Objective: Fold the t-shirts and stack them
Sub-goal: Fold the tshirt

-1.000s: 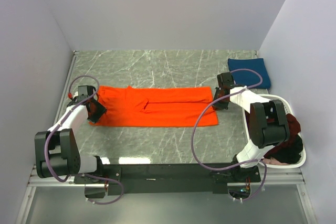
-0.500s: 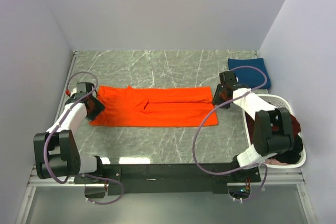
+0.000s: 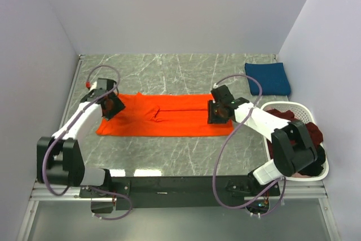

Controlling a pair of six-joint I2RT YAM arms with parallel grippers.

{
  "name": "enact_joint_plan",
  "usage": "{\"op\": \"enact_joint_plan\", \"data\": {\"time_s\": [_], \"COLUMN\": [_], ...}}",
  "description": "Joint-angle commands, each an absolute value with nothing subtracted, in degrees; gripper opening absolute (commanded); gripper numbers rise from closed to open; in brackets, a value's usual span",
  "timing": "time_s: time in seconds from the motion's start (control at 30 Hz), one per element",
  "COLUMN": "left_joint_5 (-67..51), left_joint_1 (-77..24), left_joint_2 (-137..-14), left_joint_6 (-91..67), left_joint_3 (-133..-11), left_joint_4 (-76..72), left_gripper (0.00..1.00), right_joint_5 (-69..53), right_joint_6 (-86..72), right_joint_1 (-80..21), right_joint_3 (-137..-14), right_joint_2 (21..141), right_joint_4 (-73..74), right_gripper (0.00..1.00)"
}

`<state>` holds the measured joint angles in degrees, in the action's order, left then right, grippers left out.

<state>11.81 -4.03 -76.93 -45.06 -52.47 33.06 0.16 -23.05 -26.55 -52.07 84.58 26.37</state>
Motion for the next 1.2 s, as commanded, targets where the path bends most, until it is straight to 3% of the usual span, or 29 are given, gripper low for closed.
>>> {"op": "enact_joint_plan", "data": {"time_s": [0.0,0.5,0.63,0.8,1.17], "left_joint_5": [10.6,10.5,10.4,9.8,7.6], "left_joint_1": [-6.1,-6.2,-6.1,-6.2,-11.4], "left_joint_2": [-82.2,-102.1,-106.5,-112.3,-127.2], "left_joint_6": [-47.1,-42.8,-40.4,-35.5,-27.1], "left_joint_3": [-54.8,-64.7,-68.0,-74.9,-95.8], "left_joint_4": [32.0,31.2,32.4,33.7,31.6], "left_gripper": [0.57,0.62,0.8,0.84,0.9], "right_joint_5": [0.1,0.2,-4.3,-11.2,-18.4], "right_joint_6": [-22.8,-24.6,-24.3,-23.4,-19.4], "right_joint_1": [-28.5,-36.8,-41.0,-49.3,-63.3], "right_joint_3": [-52.6,-48.7,-46.4,-46.5,-63.7], "right_joint_2": [87.9,92.0,90.9,91.0,104.6], "right_joint_4": [25.9,29.8,31.6,35.2,34.3], "right_gripper": [0.43,0.41,0.41,0.41,0.41]}}
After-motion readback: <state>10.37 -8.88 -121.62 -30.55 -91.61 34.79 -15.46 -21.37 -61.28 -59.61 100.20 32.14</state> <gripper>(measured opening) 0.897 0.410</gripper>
